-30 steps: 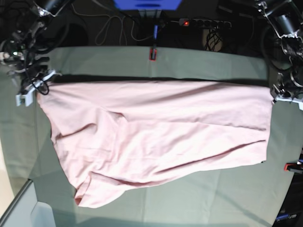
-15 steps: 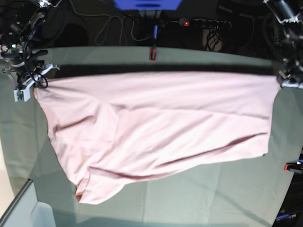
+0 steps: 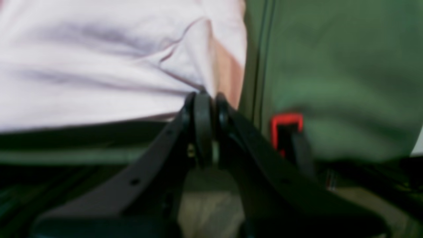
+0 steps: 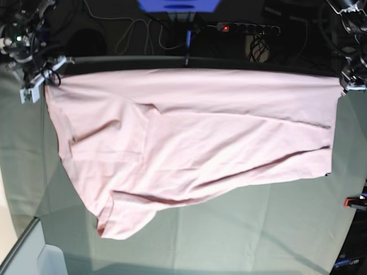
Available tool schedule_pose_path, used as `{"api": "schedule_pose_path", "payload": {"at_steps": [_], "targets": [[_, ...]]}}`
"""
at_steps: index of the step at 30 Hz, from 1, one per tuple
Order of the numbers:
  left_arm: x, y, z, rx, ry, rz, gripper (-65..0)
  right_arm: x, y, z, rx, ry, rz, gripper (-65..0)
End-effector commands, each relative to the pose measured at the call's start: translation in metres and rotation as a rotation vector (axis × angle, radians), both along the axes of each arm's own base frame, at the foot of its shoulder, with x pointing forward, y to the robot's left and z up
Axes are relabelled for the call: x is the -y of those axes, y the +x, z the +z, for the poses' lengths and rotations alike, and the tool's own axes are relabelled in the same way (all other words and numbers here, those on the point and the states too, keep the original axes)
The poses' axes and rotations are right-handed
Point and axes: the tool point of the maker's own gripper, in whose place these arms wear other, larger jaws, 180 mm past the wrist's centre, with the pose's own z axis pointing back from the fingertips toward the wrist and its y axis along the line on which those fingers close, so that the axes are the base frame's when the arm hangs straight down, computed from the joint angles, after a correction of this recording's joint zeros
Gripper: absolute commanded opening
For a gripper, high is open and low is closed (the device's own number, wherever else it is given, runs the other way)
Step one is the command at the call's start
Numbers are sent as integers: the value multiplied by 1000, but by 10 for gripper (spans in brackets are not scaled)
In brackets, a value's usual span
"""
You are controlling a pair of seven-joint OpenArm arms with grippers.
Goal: Layout the t-shirt on the table in an organized manner, then fold the t-shirt properly
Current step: 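Lay the shirt down and pull its edge apart with both grippers, then release the shirt with the left gripper and move it along the shirt edge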
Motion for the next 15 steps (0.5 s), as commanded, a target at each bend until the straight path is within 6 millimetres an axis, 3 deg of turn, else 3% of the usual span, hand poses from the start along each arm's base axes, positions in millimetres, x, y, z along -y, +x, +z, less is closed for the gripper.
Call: {"api": "schedule_pose_path", "payload": {"at_steps": [1,5,15], "targets": [[-10,4,11,28,41,12,-649,8,1,8,17,-32,1,-650],[-9,5,9,28,34,14,-649,3,-10,3,-6,-20,-4,-650],[-6,11,10,37,23,12,-624,5,-10,3,-9,-25,-2,-640]]}}
